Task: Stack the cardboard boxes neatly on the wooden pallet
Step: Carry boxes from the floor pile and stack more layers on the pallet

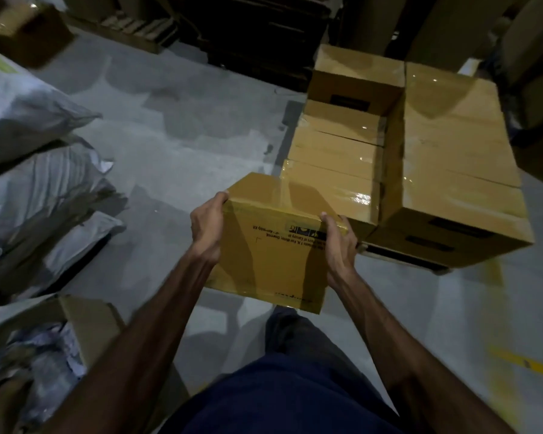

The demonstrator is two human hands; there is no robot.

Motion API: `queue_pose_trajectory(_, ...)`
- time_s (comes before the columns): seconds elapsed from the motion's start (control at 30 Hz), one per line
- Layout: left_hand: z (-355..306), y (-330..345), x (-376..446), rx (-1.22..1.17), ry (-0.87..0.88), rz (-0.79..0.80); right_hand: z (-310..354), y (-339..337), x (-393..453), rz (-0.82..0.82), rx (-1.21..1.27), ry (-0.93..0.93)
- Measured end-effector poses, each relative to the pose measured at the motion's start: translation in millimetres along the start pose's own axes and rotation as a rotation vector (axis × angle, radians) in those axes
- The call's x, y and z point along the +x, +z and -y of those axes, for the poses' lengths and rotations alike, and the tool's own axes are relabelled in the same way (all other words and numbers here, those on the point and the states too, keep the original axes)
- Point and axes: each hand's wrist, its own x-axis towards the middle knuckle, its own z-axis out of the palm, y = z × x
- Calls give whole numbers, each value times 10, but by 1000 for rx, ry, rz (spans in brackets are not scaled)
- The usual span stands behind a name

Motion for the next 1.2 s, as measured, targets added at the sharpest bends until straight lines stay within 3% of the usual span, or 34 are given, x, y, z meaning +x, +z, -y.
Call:
queue_pose_trajectory(0.27, -853, 425, 1268, 44, -23, -223, 832, 1015, 1226, 146, -4, 62)
queue_pose_trajectory(0.53, -1567, 625, 2427, 71, -6, -248, 1562, 1909, 2079, 162, -32, 74)
queue_pose_trajectory(0.73, -2173, 1012, 3606, 207, 23, -102, 1932, 2511, 2599, -46, 26, 94)
queue_pose_trajectory(1.03, -3314, 1921, 5119, 334, 204, 364, 2518, 3340, 3109, -373, 196, 154)
queue_pose_trajectory(1.2, -3580, 2619, 5646, 392, 231, 551, 2680, 3489, 3492, -452, 321, 153)
